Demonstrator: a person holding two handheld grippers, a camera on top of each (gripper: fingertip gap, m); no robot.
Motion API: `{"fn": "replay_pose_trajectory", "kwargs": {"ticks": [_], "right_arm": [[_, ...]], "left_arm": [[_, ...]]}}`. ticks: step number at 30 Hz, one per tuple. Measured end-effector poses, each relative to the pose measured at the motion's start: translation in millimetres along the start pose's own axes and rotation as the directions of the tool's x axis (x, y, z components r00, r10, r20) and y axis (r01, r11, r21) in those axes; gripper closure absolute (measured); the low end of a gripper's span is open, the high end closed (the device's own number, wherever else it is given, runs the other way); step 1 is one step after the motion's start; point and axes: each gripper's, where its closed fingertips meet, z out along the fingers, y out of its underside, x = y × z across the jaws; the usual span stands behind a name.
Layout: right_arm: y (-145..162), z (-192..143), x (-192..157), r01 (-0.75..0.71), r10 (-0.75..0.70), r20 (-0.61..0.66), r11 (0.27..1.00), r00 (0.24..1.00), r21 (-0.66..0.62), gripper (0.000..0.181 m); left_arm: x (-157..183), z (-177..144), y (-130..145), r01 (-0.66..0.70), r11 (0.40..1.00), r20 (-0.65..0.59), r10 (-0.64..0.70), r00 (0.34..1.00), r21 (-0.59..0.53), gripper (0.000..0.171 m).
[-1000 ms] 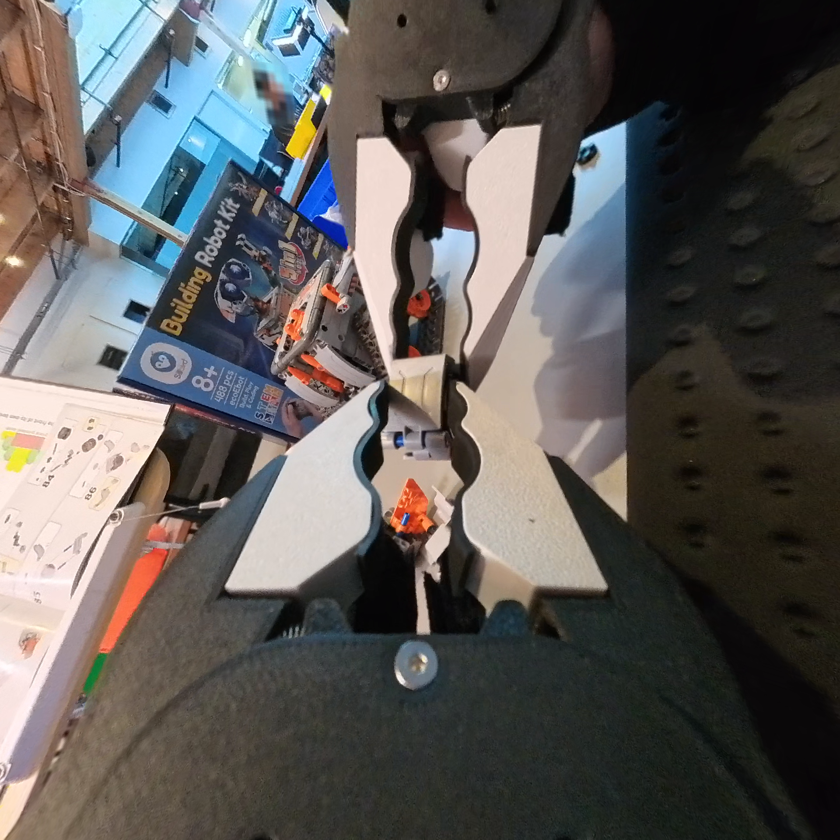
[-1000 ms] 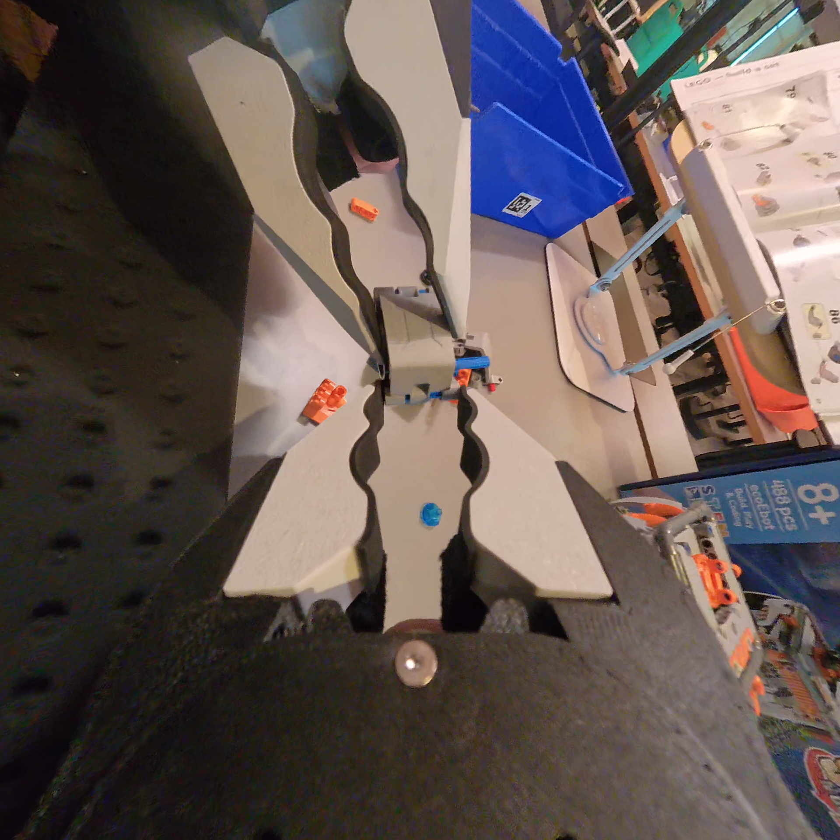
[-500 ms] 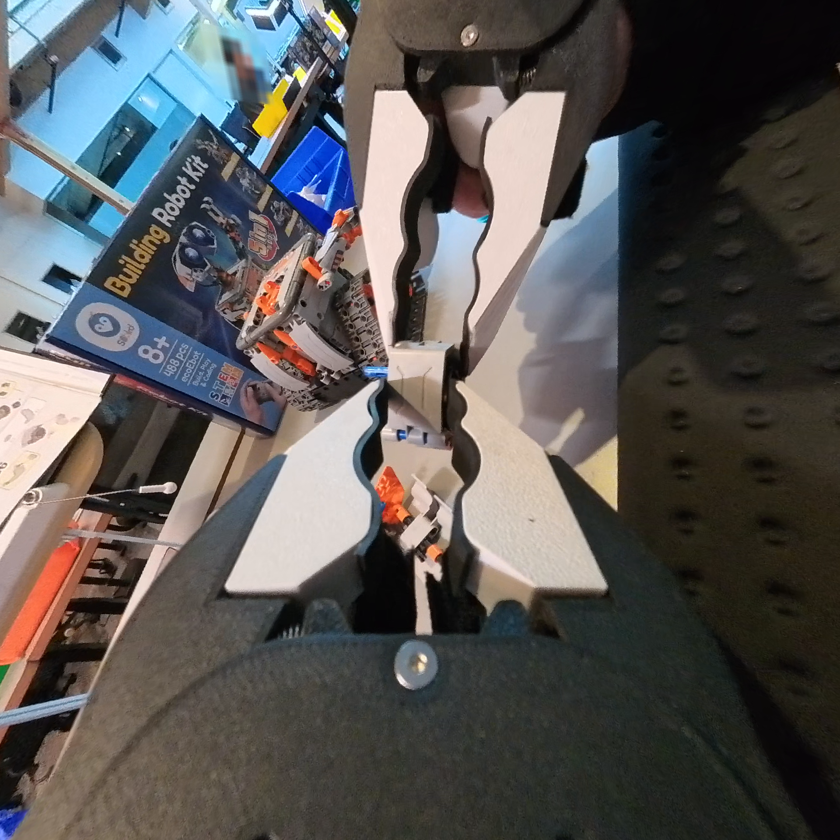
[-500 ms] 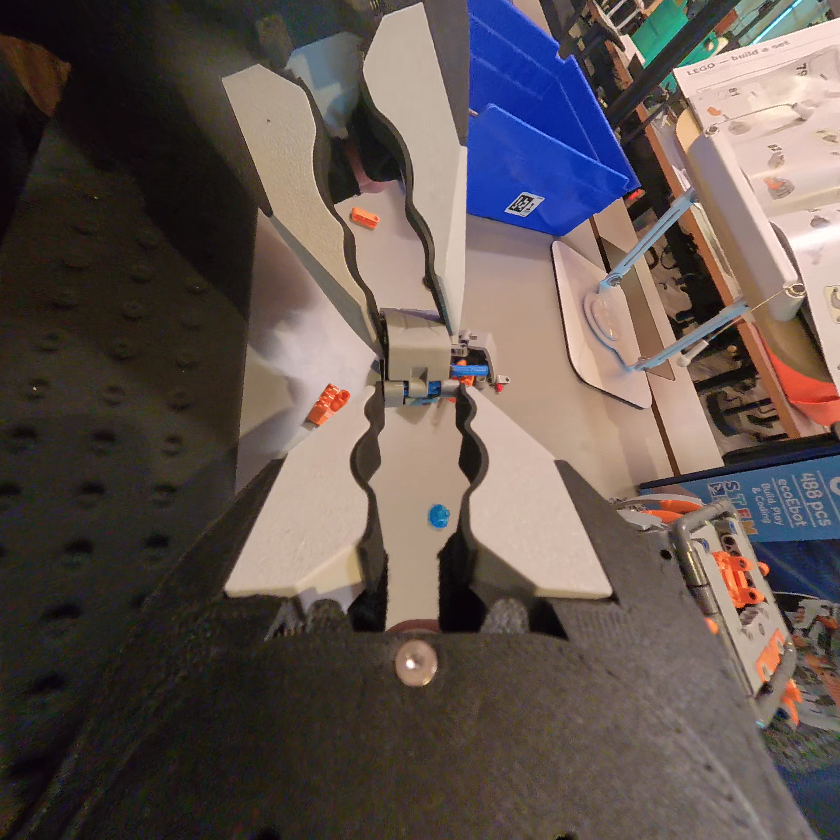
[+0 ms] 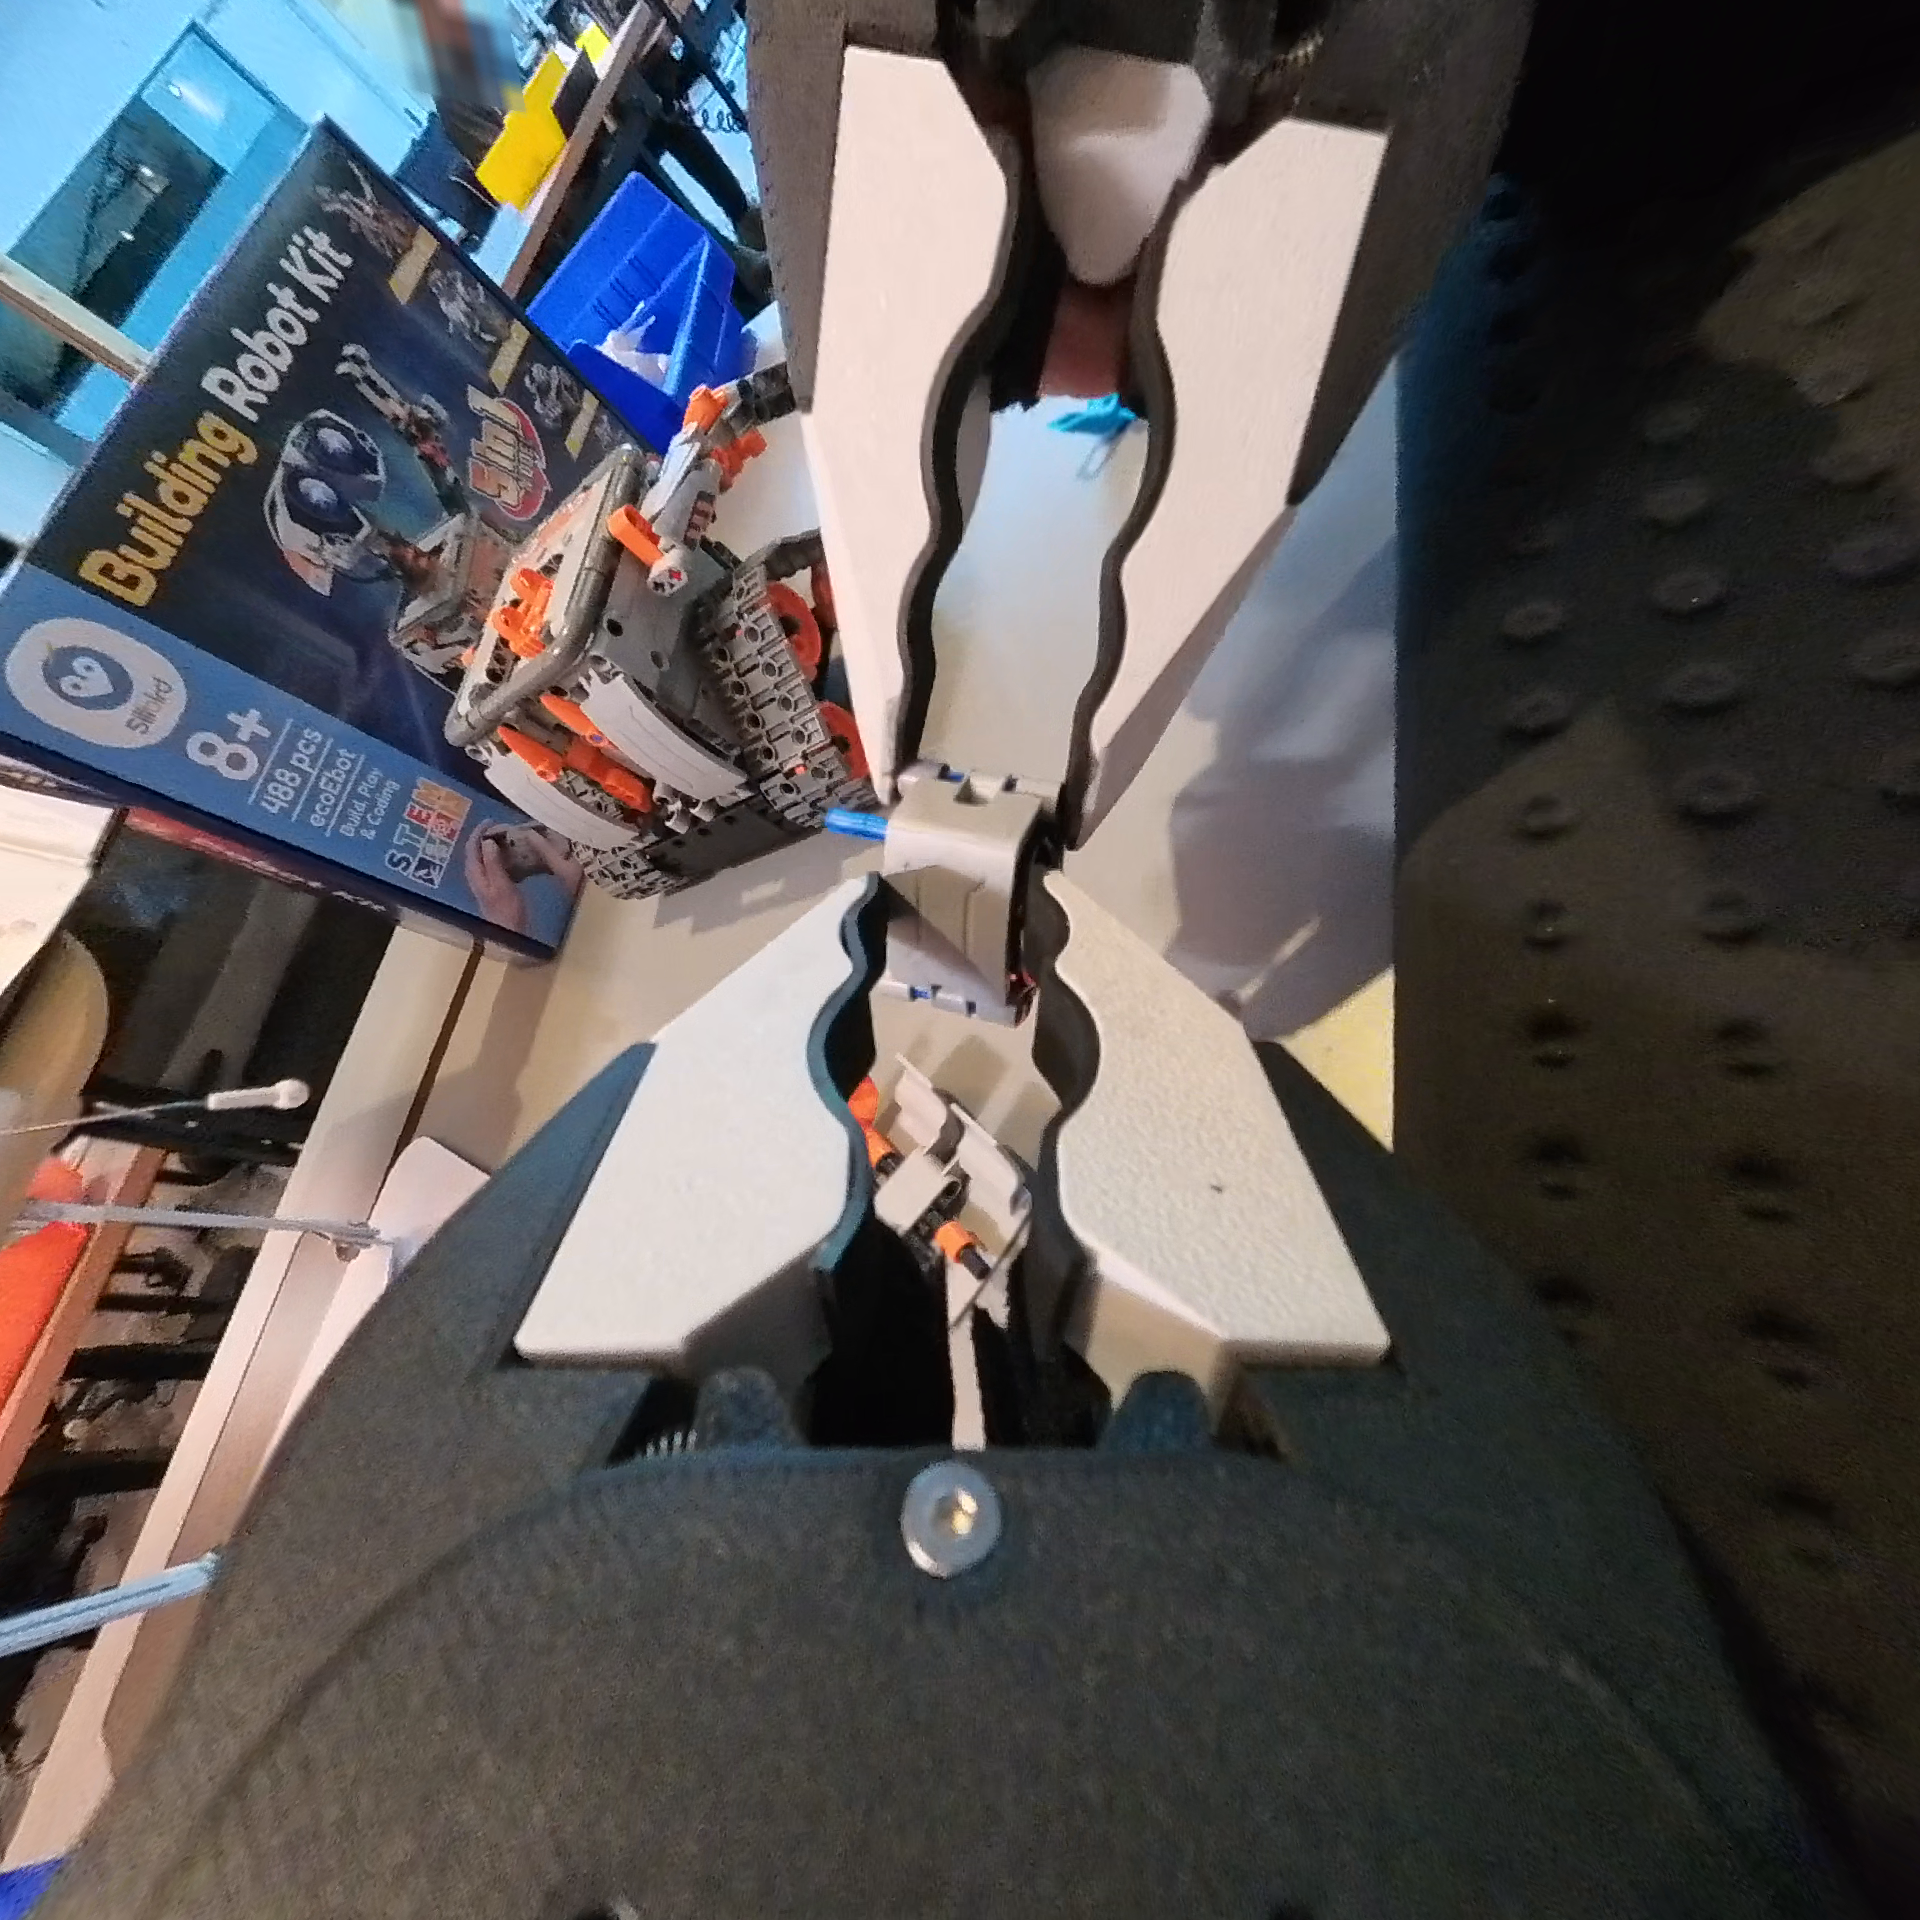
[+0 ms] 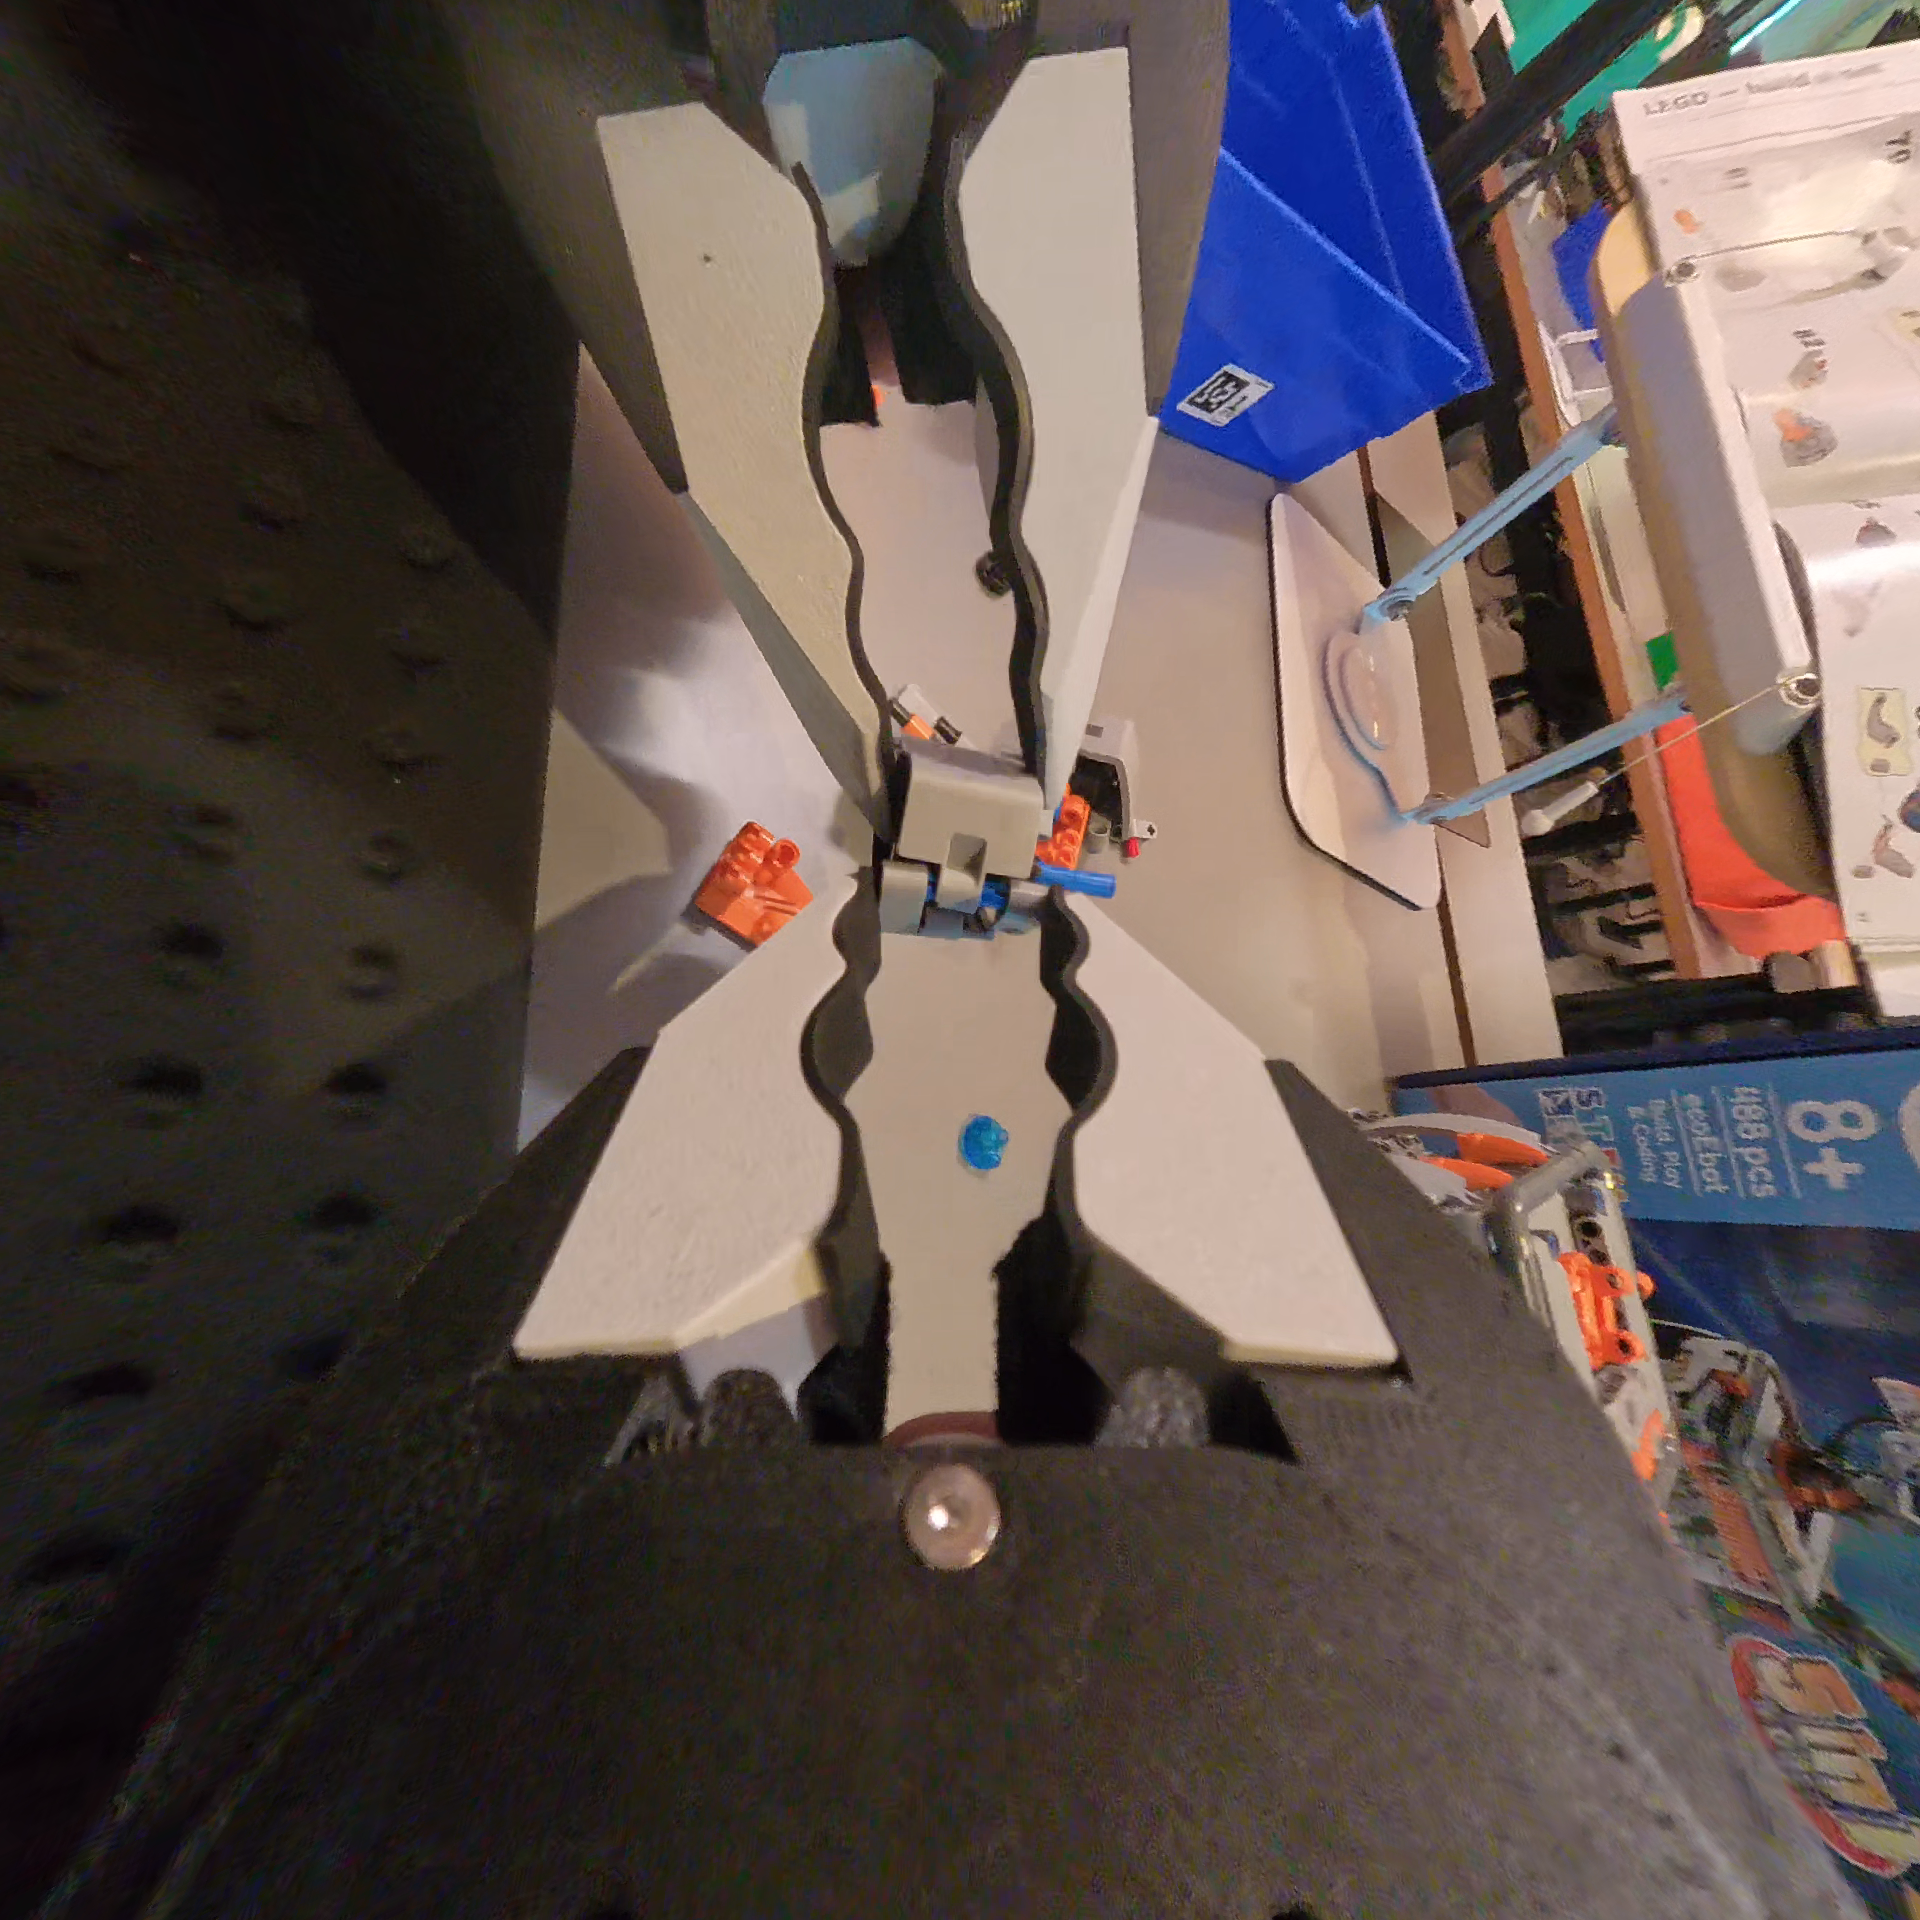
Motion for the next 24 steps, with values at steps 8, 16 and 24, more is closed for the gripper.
{"fn": "replay_pose_trajectory", "kwargs": {"ticks": [8, 16, 24], "right_arm": [[-1.1, -2.8, 5.2, -0.003, 0.003, -0.037, 1.0, 0.999, 0.003, 0.153], [-7.5, -6.5, 4.9, -0.104, 0.102, 0.025, 0.991, 0.994, 0.084, 0.151], [-9.5, -8.3, 1.2, -0.092, 0.087, 0.059, 0.991, 0.994, 0.1, 0.153]], "left_arm": [[-1.9, 2.8, -6.5, -0.027, 1.0, 0.028, 0.027, 0.999, 0.005, 0.145], [-0.3, -1.0, -11.3, -0.014, 0.999, 0.019, 0.014, 1.0, 0.031, 0.147], [3.0, -2.3, -13.3, 0.008, 0.998, -0.018, -0.006, 1.0, 0.063, 0.147]]}}
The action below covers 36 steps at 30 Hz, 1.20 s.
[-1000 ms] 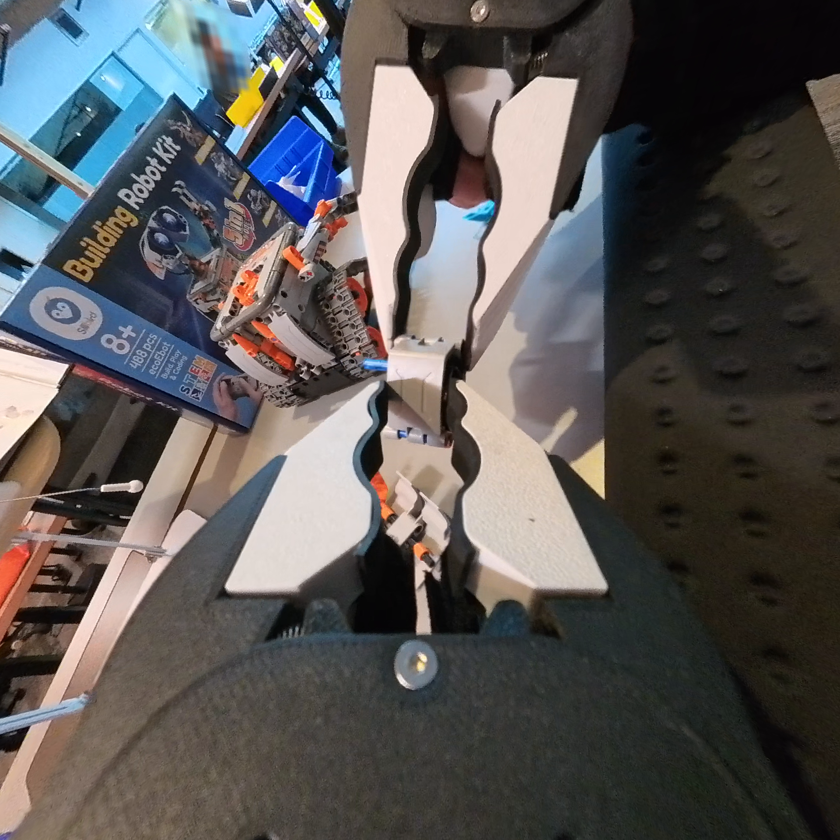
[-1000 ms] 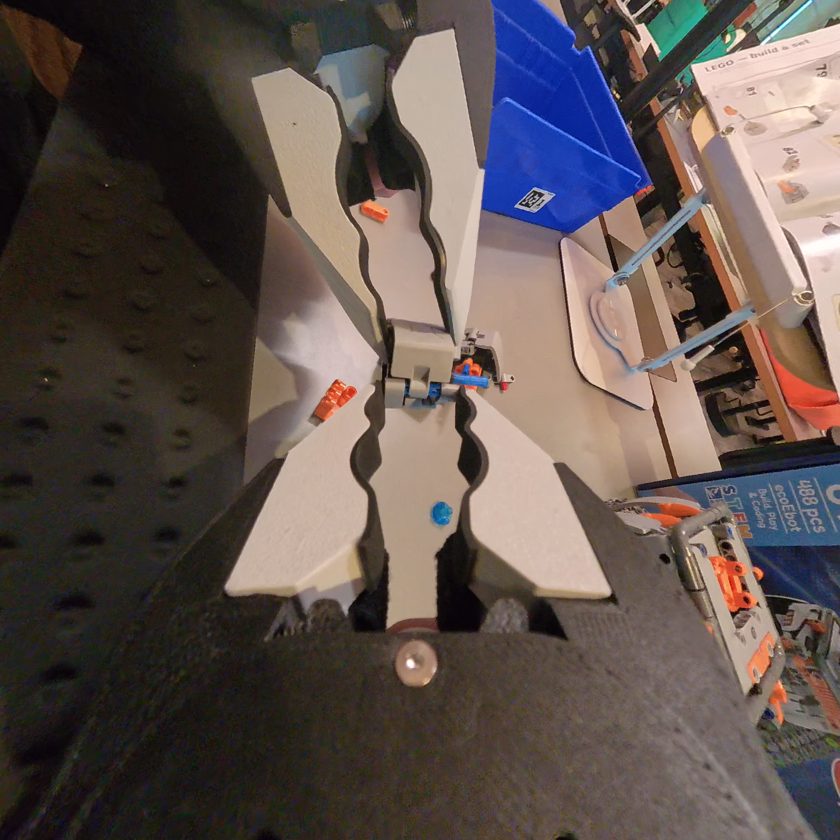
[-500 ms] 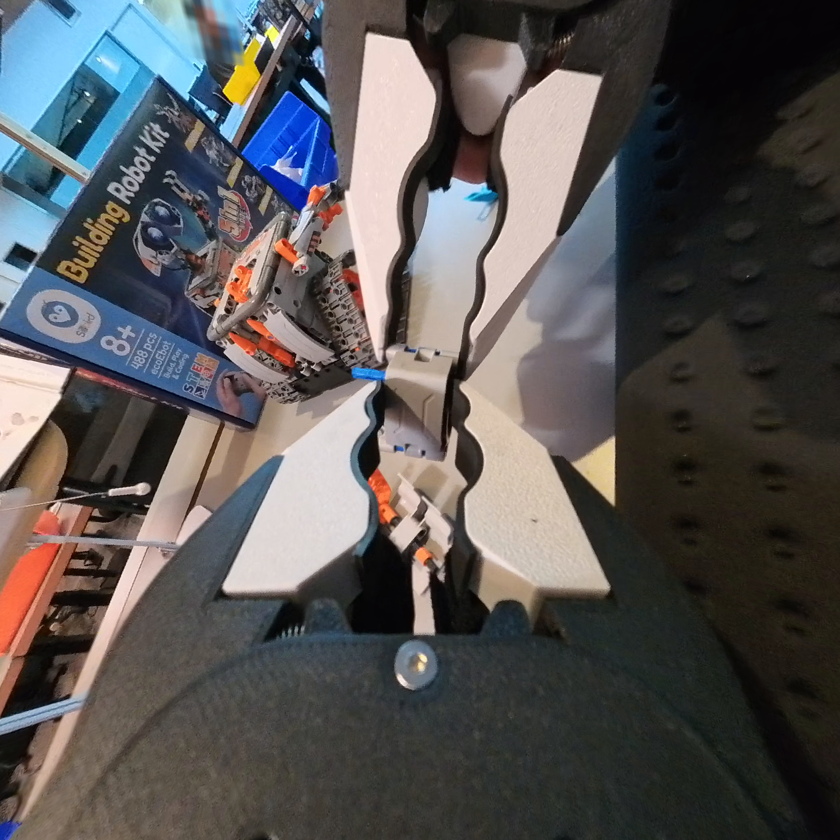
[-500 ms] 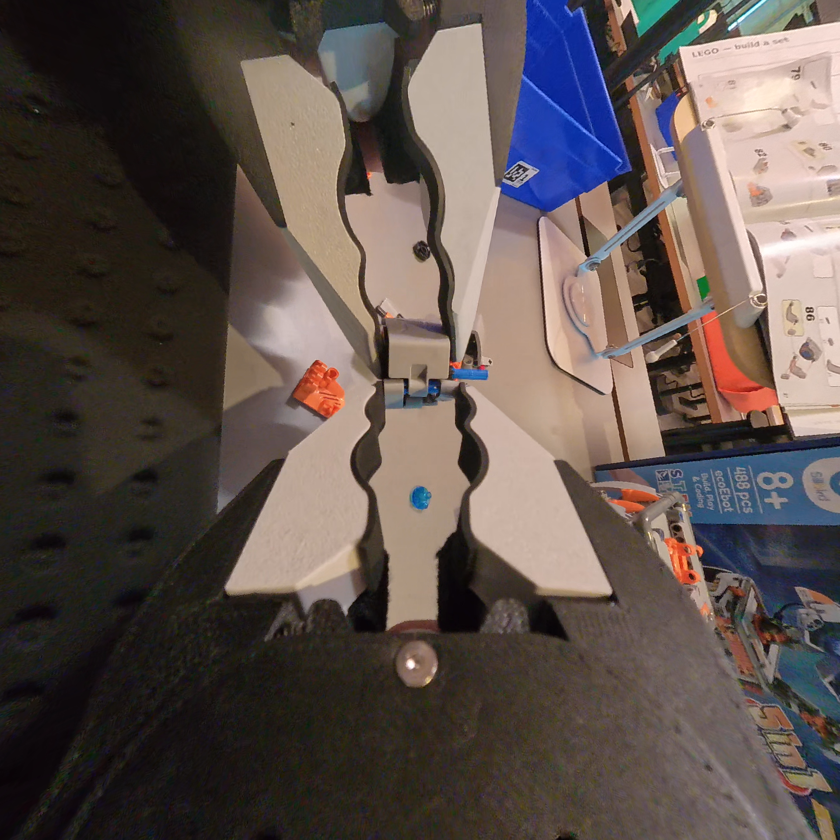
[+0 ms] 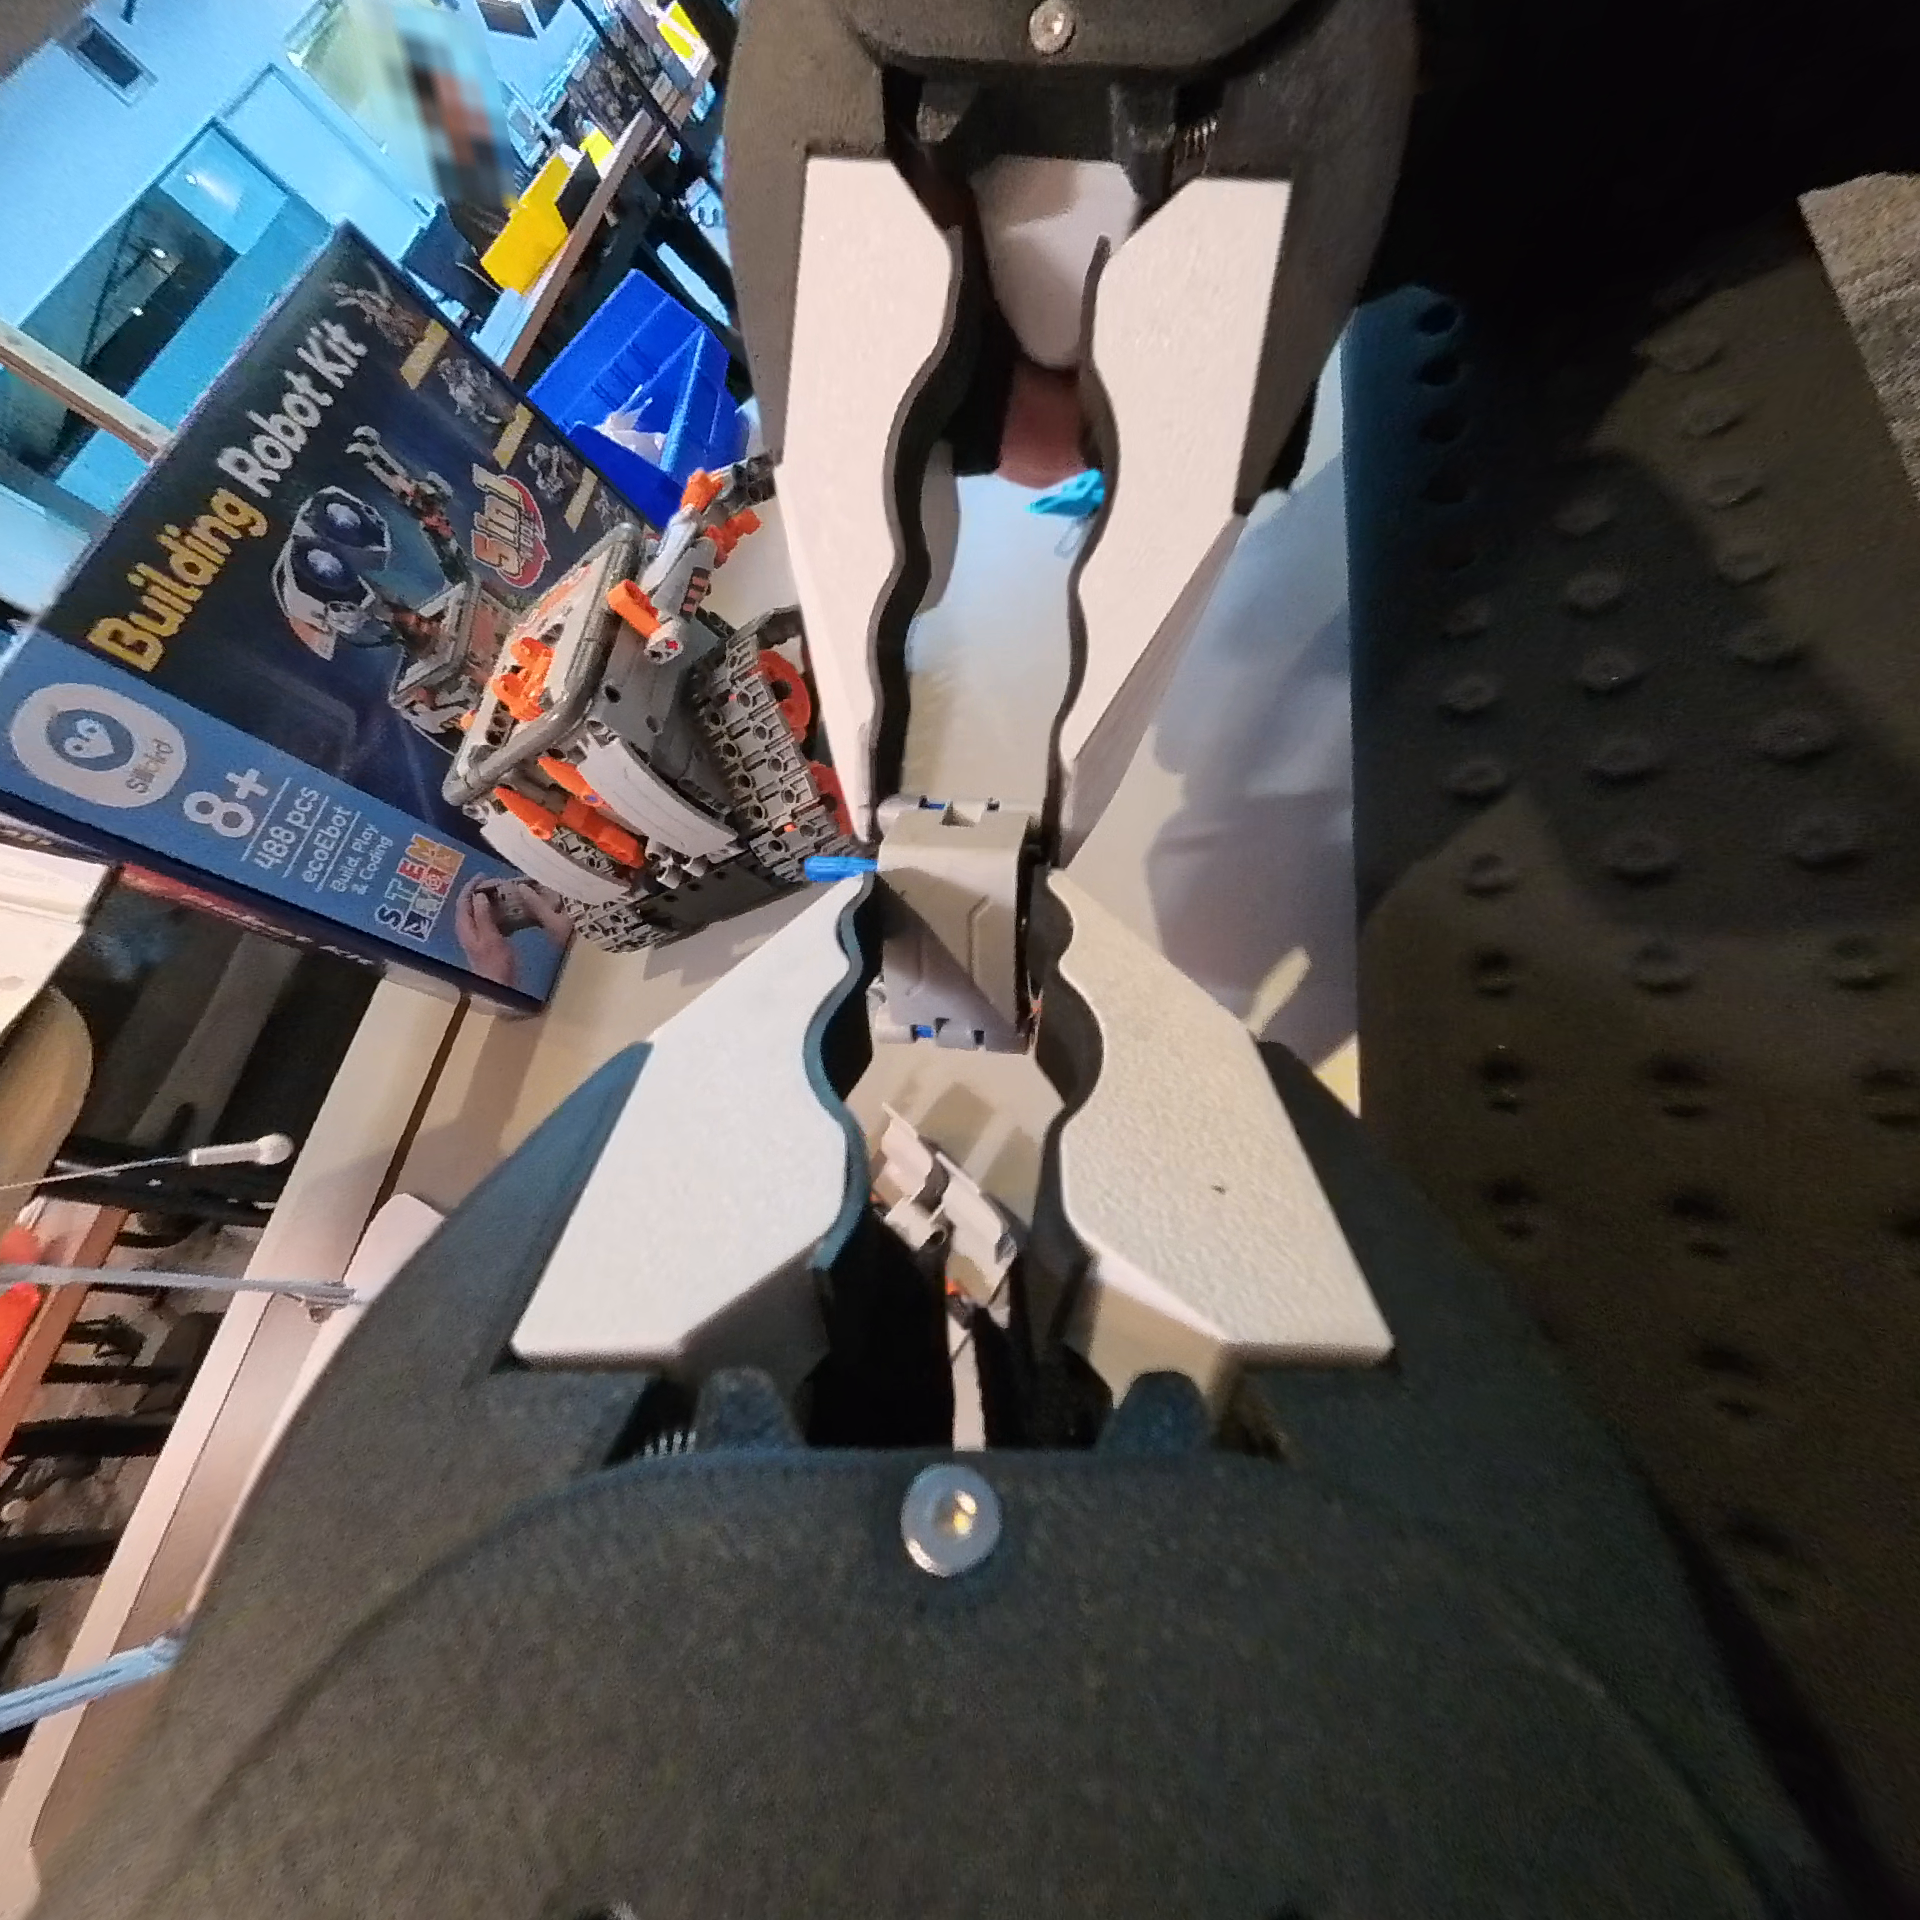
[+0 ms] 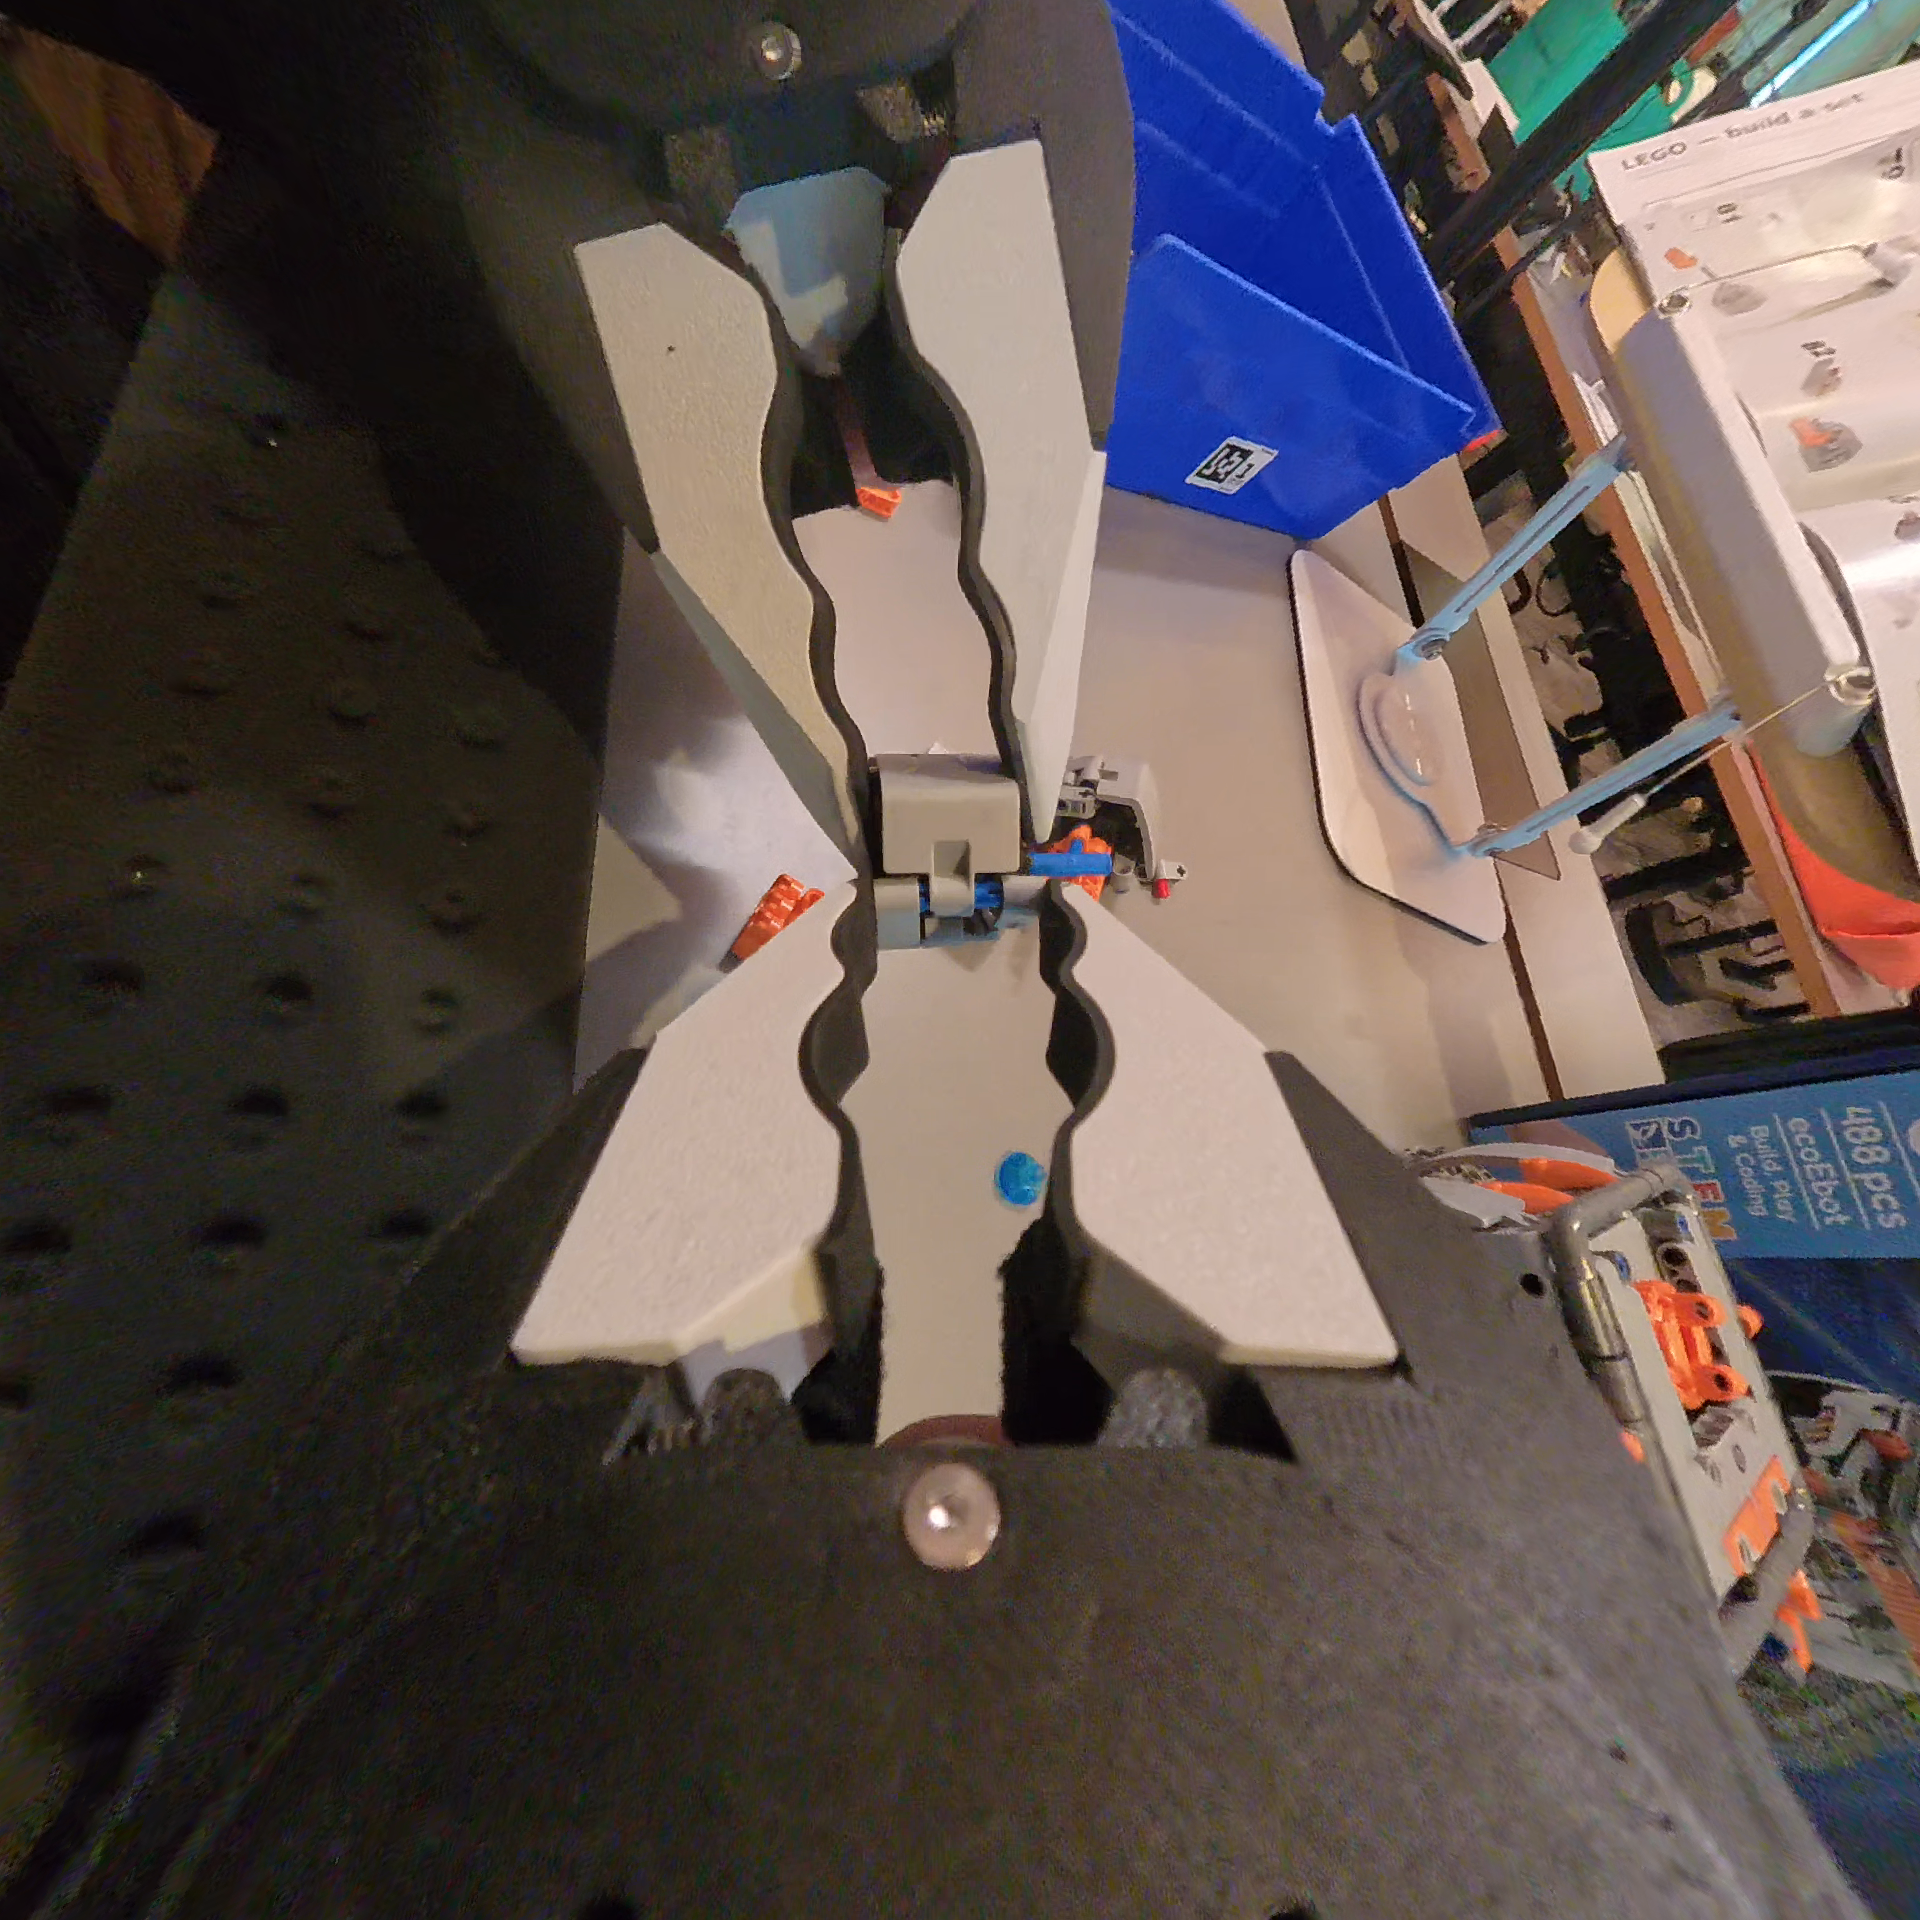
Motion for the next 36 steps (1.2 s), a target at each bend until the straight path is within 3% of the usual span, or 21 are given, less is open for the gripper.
{"fn": "replay_pose_trajectory", "kwargs": {"ticks": [7, 14, 25, 32, 36], "right_arm": [[-2.0, -6.7, -7.4, 0.04, -0.041, 0.052, 0.999, 0.998, 0.016, 0.153], [3.6, 2.8, -3.3, 0.147, -0.153, -0.058, 0.984, 0.986, -0.1, 0.157], [-8.4, -7.2, 10.3, 0.018, -0.015, -0.067, 0.999, 0.998, 0.039, 0.155], [-19.5, -15.5, 17.0, -0.03, 0.039, -0.067, 0.99, 0.997, 0.139, 0.152], [-32.9, -28.7, 23.0, -0.079, 0.095, -0.054, 0.965, 0.994, 0.251, 0.142]], "left_arm": [[7.3, 0.4, -5.0, 0.013, 1.0, -0.049, -0.011, 0.999, 0.028, 0.147], [2.4, 4.0, 7.3, 0.024, 0.999, -0.027, -0.025, 0.999, -0.032, 0.147], [-10.3, -0.5, -5.8, 0.095, 0.994, -0.001, -0.095, 0.995, 0.05, 0.146], [-15.0, -5.5, -14.3, 0.191, 0.973, -0.044, -0.187, 0.981, 0.132, 0.146], [-21.1, -10.5, -18.8, 0.275, 0.942, -0.087, -0.263, 0.961, 0.191, 0.146]]}}
